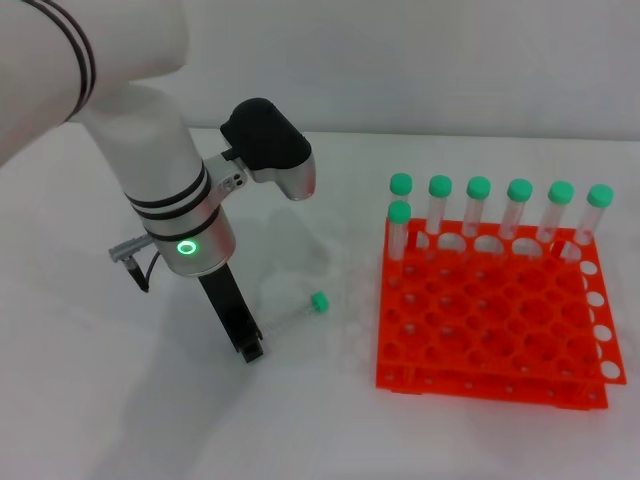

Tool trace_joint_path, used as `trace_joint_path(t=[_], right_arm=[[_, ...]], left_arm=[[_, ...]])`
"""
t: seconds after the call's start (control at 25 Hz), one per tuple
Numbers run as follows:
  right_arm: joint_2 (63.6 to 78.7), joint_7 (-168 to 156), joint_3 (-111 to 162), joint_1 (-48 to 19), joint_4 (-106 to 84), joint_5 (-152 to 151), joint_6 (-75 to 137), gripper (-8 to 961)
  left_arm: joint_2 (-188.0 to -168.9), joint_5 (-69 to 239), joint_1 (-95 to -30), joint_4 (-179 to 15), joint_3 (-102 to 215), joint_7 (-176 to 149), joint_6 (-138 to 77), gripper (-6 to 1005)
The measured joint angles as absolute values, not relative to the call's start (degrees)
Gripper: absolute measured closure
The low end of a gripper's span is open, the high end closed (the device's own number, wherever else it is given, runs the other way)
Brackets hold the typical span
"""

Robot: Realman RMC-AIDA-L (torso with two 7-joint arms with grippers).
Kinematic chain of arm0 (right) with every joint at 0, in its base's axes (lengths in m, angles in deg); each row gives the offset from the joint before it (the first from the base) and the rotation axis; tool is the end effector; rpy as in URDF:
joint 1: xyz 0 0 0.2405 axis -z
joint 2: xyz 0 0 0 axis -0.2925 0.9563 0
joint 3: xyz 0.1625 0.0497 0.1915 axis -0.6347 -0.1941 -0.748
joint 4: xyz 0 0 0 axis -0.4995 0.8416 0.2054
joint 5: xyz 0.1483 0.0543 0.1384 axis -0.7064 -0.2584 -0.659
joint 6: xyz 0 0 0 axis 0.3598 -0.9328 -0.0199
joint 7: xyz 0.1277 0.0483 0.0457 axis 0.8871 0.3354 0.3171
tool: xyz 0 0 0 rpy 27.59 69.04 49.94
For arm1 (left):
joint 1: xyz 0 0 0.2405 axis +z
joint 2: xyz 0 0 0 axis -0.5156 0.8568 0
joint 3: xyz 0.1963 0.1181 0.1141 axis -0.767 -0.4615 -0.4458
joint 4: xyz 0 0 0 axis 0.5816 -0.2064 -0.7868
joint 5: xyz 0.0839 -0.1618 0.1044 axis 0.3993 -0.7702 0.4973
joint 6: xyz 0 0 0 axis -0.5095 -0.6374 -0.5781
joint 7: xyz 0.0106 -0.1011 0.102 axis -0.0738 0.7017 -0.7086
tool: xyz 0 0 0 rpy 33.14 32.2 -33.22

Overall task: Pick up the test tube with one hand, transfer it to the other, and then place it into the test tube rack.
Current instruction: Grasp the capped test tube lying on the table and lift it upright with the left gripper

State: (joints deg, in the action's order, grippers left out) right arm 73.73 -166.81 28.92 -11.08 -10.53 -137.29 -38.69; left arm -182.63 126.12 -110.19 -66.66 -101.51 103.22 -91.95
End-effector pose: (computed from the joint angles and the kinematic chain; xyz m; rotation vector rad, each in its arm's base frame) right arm 0.3902 0.3442 0.0694 -1.2876 0.7249 0.6574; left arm -0.1782 0.4120 -0.0594 -2.7657 -0.7368 0.9015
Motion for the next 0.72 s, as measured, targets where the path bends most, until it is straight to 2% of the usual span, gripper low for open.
trace_joint_path(t=[0.36,0.72], right_arm=[[73.73,-166.80,28.93,-10.87,-10.52,-137.29,-38.69,83],[73.73,-166.73,28.93,-10.67,-10.53,-137.29,-38.73,83]], left_arm=[[-182.47,126.33,-110.48,-66.97,-101.49,104.08,-92.23,808],[-182.15,116.90,-110.85,-62.68,-101.42,102.21,-91.59,809]])
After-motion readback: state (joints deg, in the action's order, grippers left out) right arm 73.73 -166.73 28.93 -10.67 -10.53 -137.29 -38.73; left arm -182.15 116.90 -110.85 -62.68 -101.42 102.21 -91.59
